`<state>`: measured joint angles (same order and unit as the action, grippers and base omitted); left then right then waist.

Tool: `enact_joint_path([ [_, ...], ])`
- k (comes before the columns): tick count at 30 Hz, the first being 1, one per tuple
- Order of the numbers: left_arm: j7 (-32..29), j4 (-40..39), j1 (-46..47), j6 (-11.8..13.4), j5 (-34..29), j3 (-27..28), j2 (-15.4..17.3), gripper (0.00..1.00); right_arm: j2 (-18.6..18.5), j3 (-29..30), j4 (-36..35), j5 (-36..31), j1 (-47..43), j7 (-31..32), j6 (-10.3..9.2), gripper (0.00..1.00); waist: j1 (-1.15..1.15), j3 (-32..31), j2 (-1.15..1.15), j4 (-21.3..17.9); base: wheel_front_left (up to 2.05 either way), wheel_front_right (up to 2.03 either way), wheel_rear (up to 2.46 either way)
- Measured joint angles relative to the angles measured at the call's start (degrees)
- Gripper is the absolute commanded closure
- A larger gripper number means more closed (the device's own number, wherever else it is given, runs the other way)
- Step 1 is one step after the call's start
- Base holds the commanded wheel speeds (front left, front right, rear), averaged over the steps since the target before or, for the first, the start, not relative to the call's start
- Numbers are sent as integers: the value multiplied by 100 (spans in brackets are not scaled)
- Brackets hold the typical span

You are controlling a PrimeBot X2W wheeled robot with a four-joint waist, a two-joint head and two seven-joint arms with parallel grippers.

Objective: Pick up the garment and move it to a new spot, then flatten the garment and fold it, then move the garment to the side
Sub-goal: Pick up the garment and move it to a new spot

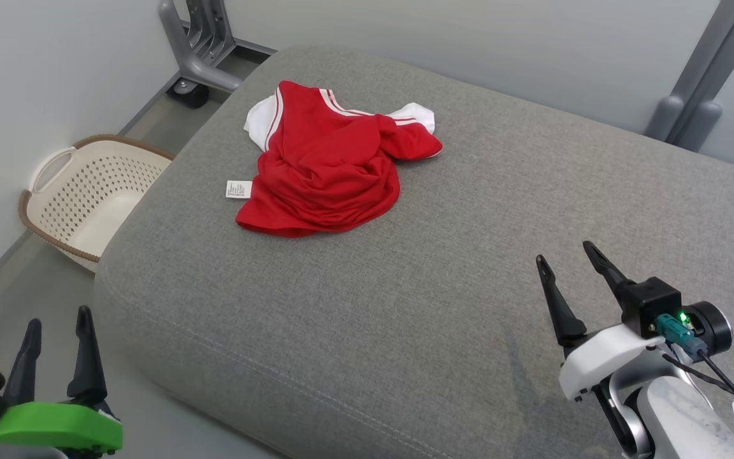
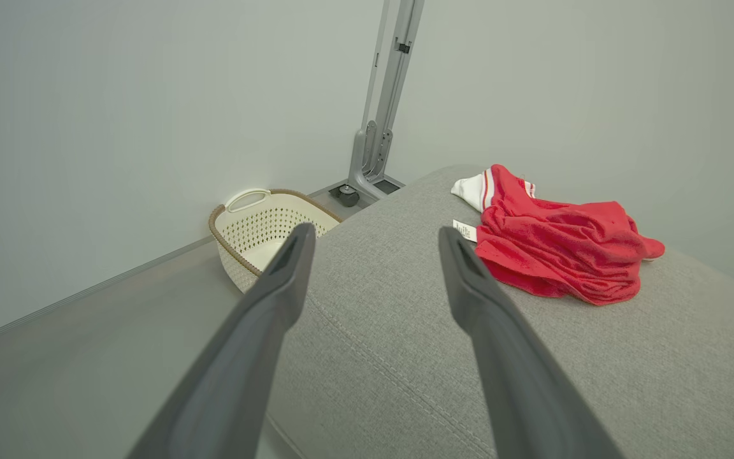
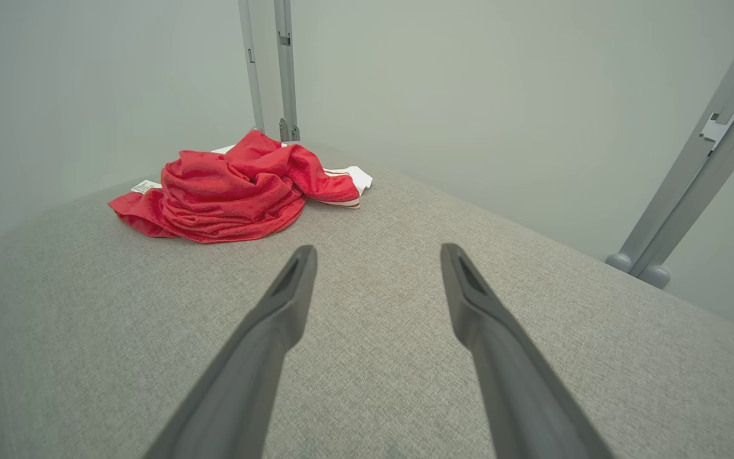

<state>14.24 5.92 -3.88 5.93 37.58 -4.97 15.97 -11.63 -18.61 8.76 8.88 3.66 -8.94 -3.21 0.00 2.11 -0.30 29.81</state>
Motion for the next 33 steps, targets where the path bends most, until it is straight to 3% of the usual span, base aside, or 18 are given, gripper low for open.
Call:
enact_joint_path([
  [12, -1091, 417, 1650, -575, 483, -620, 40, 0, -52, -60, -369, -254, 118, 398, -91, 0, 0, 645, 0, -151, 0, 0, 0],
  [22, -2035, 1321, 2809, -700, 1069, -608, -91, 0, -178, -109, -754, -517, 412, 655, -93, 0, 0, 1306, 0, -606, 0, 0, 0],
  [33, -2285, 2056, 3657, -754, 1329, -287, -104, 0, -363, -64, -1307, -746, 867, 900, -127, 0, 0, 2123, 0, -1163, 0, 0, 0],
])
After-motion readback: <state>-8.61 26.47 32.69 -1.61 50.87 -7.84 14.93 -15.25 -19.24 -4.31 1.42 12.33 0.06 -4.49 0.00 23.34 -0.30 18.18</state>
